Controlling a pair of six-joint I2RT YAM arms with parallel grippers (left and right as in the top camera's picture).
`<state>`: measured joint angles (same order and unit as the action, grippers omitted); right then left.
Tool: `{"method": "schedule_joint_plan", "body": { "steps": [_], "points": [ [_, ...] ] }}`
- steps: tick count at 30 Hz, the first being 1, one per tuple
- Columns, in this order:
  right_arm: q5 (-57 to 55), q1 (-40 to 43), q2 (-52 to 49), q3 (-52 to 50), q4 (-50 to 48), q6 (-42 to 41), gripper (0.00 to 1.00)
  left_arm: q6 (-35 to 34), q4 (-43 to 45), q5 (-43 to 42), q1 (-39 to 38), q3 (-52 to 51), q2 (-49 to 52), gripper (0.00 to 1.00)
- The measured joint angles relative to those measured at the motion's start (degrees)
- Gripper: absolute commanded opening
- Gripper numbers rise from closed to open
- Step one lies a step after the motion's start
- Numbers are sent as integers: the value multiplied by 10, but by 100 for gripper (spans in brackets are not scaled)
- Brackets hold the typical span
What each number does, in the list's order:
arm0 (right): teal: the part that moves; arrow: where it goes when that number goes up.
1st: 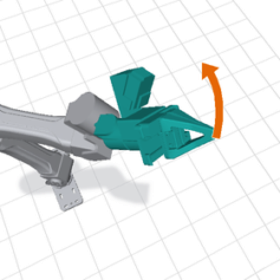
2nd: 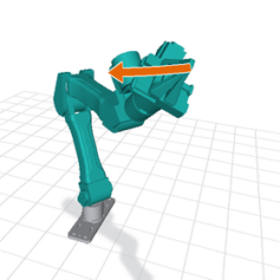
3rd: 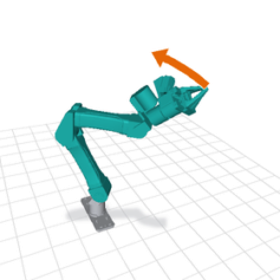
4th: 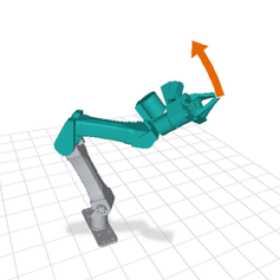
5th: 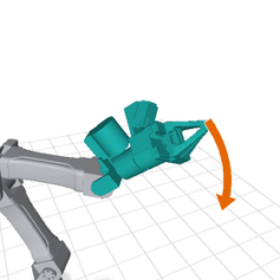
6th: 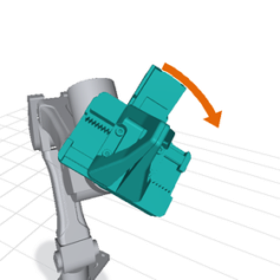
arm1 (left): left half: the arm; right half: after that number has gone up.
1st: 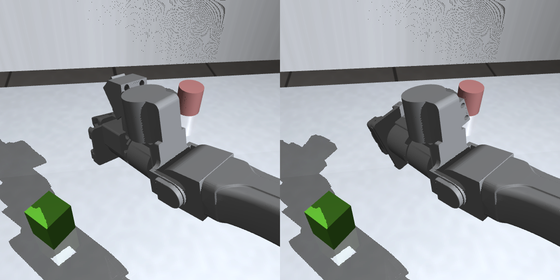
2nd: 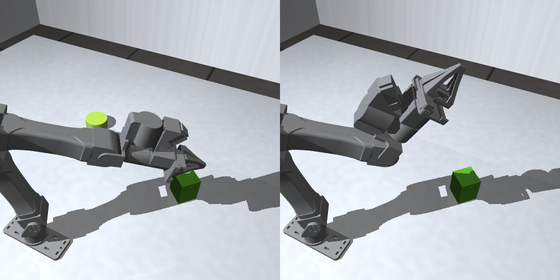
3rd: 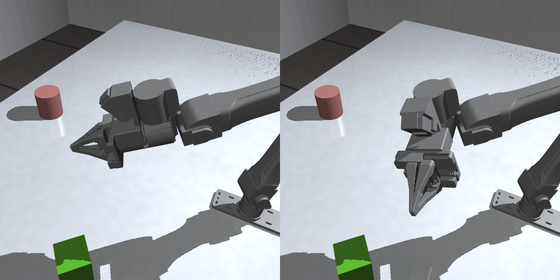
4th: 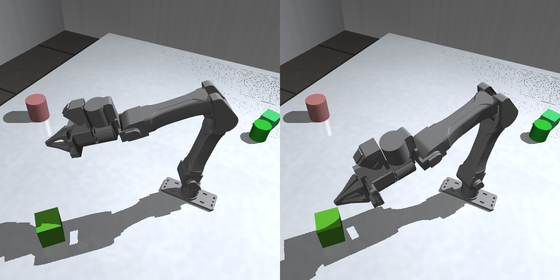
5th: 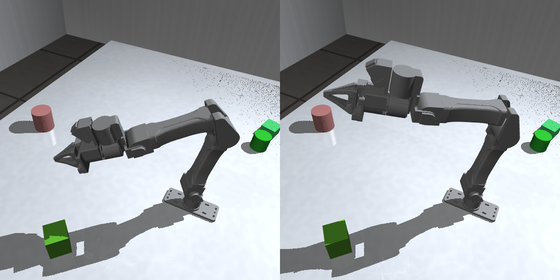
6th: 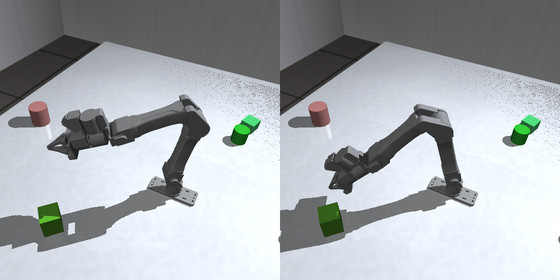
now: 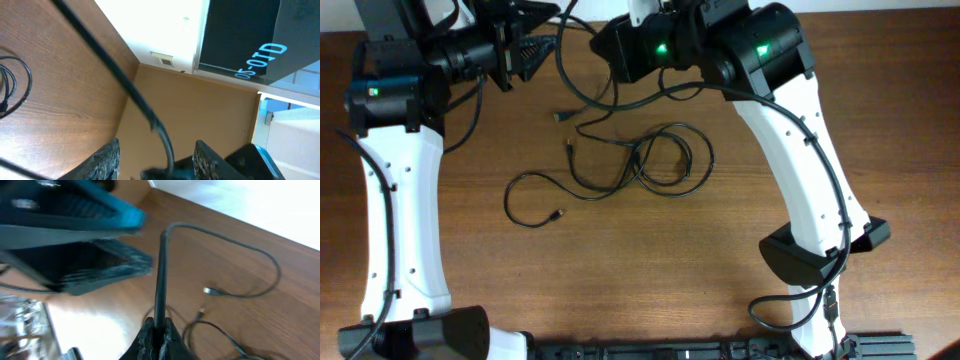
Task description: Untangle cables
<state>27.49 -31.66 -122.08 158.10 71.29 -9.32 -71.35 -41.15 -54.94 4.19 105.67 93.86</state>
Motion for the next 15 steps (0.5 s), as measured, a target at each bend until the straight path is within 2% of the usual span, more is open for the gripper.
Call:
{"method": "schedule_joint_plan", "body": {
  "steps": [3,5,7,10,11,12,14,15],
  "points": [
    [57,0,0,0,-6,-1,4,0,0,6,0,0,0,46],
    [72,-1,0,0,-6,-3,4,0,0,7,0,0,0,40],
    [80,-1,0,0,-6,-6,4,0,0,7,0,0,0,26],
    [82,-1,0,0,-5,-8,4,-2,0,-2,0,0,0,21],
    [82,-1,0,0,-3,-8,4,-2,0,-5,0,0,0,8],
    [82,-1,0,0,0,-8,4,-2,0,-7,0,0,0,0],
    [84,-2,0,0,9,-9,4,-4,1,-9,0,0,0,0],
    [84,-2,0,0,12,-9,8,-4,1,-11,0,0,0,0]
  ]
}}
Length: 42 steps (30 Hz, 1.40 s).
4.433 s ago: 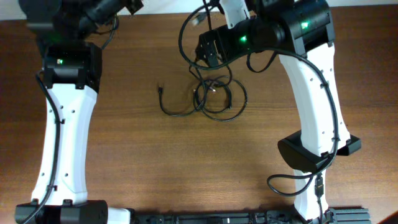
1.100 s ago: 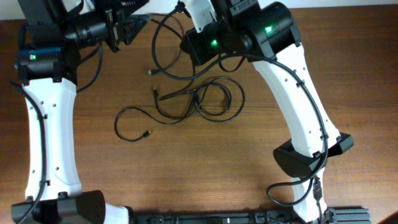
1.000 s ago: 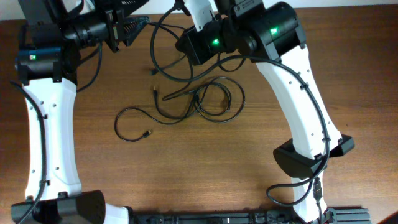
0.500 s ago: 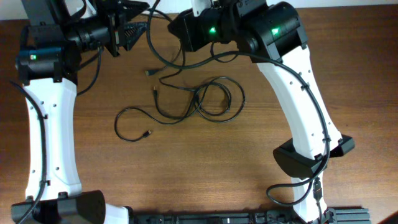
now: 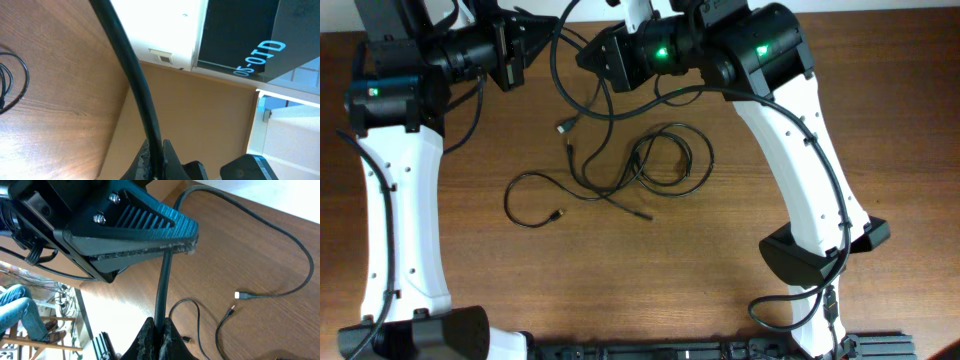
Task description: Untangle cables
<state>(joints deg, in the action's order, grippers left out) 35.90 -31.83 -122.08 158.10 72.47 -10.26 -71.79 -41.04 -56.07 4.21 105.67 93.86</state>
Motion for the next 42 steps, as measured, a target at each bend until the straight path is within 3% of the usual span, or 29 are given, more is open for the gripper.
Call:
{"method": "schedule_joint_plan", "body": {
  "steps": [1,2,4,6,8,11,15,17,20,22,24,28,34,37,40,41,42],
  "points": [
    [0,0,0,0,5,0,19,0,1,-1,0,0,0,0],
    [-7,0,0,0,16,-1,41,0,12,-3,-1,0,0,0],
    [-41,0,0,0,50,0,70,-16,98,-2,-2,-1,0,0],
    [-87,-1,0,2,86,0,86,-58,238,-1,-2,-3,0,0],
    [-134,-1,0,3,115,0,94,-82,344,19,-2,-3,0,0],
    [-185,-1,0,4,150,-8,95,-95,378,98,-2,-1,-1,0],
    [-213,-1,0,3,179,-18,96,-66,437,268,0,-1,-1,0],
    [-216,-1,0,3,196,-18,96,20,402,372,0,-1,-1,0],
    [-218,-1,0,2,205,-18,96,167,259,468,0,3,-2,0],
    [-219,-1,0,2,216,-18,96,251,218,525,0,2,0,0],
    [-219,-1,0,2,218,-18,96,388,224,563,1,2,2,0],
    [-220,-1,0,2,219,-18,96,560,269,612,18,2,21,0],
    [-220,-1,0,2,230,-18,96,655,392,644,101,2,121,0],
    [-221,-1,0,2,240,-18,97,733,372,664,118,3,213,0],
    [-223,-1,0,1,241,-18,96,770,303,677,142,2,301,0],
    [-224,-1,0,1,241,-18,96,775,281,682,150,2,320,4],
    [-224,-1,0,1,241,-18,96,779,269,688,157,1,334,17]
  ]
}}
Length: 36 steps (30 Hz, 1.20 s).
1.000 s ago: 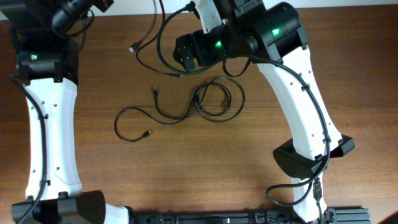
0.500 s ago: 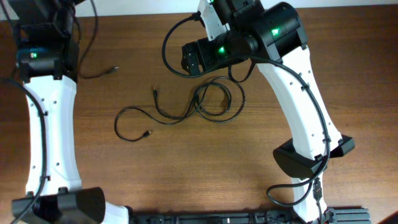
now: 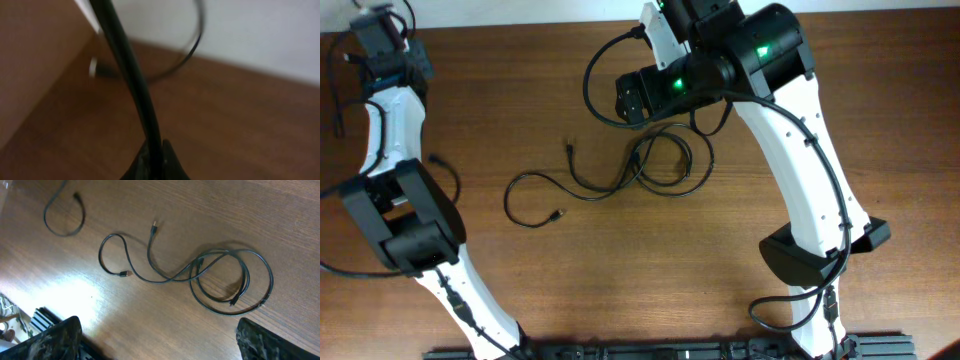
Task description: Untangle cables
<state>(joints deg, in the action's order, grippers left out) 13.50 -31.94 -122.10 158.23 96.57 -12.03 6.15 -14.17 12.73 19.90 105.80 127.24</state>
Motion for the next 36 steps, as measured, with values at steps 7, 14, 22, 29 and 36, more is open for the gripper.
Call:
{"method": "schedule_joint_plan", "body": {
  "steps": [7,14,22,29,36],
  "points": [
    [-2,0,0,0,3,-1,96,-14,-49,64,37,0,16,76],
    [-2,0,0,0,4,0,96,-141,-177,-65,64,4,-40,81],
    [-2,0,-9,-6,4,-1,96,-179,-355,-55,60,-16,-41,93],
    [-2,0,-9,-6,4,0,97,-59,-342,-83,61,-61,-41,96],
    [-2,0,-10,-6,3,0,97,3,-315,-151,115,-90,-41,89]
  ]
}}
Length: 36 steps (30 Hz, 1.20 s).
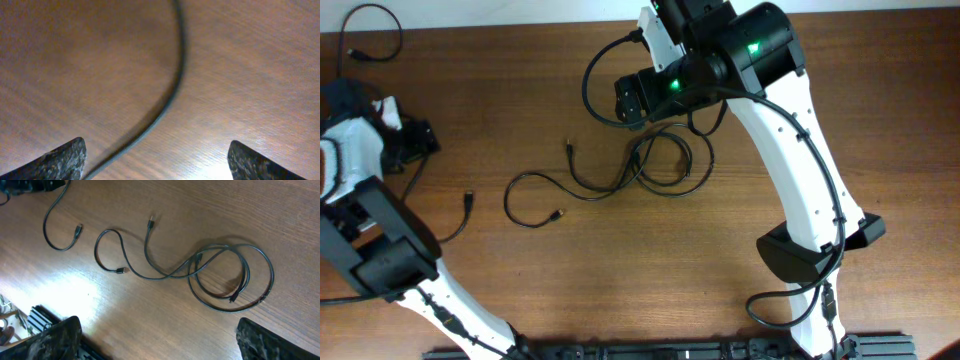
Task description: Untangle cables
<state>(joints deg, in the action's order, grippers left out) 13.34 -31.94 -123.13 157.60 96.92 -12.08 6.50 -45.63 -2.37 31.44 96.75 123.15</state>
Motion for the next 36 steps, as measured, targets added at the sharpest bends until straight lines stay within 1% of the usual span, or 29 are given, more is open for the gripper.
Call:
{"method": "schedule_joint_plan", "body": {
  "steps": [2,3,4,6,7,8,9,10,11,12,13,15,16,17,18,21,23,24,26,27,28,30,31,32,34,36],
  "points": [
    [0,0,-1,0,0,0,97,4,21,-7,22,-27,0,87],
    [0,0,-2,0,-1,0,96,11,31,-14,24,-37,0,84],
    [0,0,-2,0,-1,0,97,19,41,-24,24,-49,0,84],
    [0,0,-3,0,-1,0,97,30,58,-37,21,-74,0,84],
    [0,0,-3,0,-1,0,97,34,68,-42,21,-85,0,87],
    [0,0,-3,0,-1,0,96,40,78,-44,21,-96,0,86],
    [0,0,-3,0,-1,0,97,45,83,-46,21,-99,-1,77],
    [0,0,-4,0,-1,0,96,51,92,-46,21,-103,-2,71],
    [0,0,-4,0,-1,0,97,57,97,-47,21,-107,-4,58],
    [0,0,-4,0,-1,0,97,61,103,-47,21,-111,-5,52],
    [0,0,-4,0,-1,0,97,63,109,-47,21,-115,-6,41],
    [0,0,-4,0,0,0,96,64,120,-45,21,-122,-8,15],
    [0,0,-4,0,0,0,97,67,122,-46,21,-123,-9,5],
    [0,0,-4,0,0,0,97,67,125,-45,21,-125,-9,0],
    [0,0,-4,0,0,0,96,65,131,-47,21,-127,-9,0],
    [0,0,-4,0,0,0,97,27,150,-48,21,-129,-9,0],
    [0,0,-4,0,0,0,97,-11,150,-52,21,-128,-9,0],
    [0,0,-4,0,0,0,97,-28,148,-67,21,-123,-9,0],
    [0,0,-4,0,0,0,97,-76,147,-142,21,-80,-9,0],
    [0,0,-4,0,0,0,96,-113,149,-159,21,-66,-9,0],
    [0,0,-4,0,0,0,97,-173,150,-213,21,-14,-9,0],
    [0,0,-4,0,0,0,97,-277,155,-272,21,47,-9,0],
    [0,0,-4,0,0,0,96,-310,167,-291,21,66,-9,0],
    [0,0,-4,0,0,0,97,-363,196,-320,21,90,-9,0],
    [0,0,-4,0,0,0,97,-469,263,-367,21,101,-9,0],
    [0,0,-4,0,-1,0,96,-584,341,-387,21,101,-9,0]
  ]
}}
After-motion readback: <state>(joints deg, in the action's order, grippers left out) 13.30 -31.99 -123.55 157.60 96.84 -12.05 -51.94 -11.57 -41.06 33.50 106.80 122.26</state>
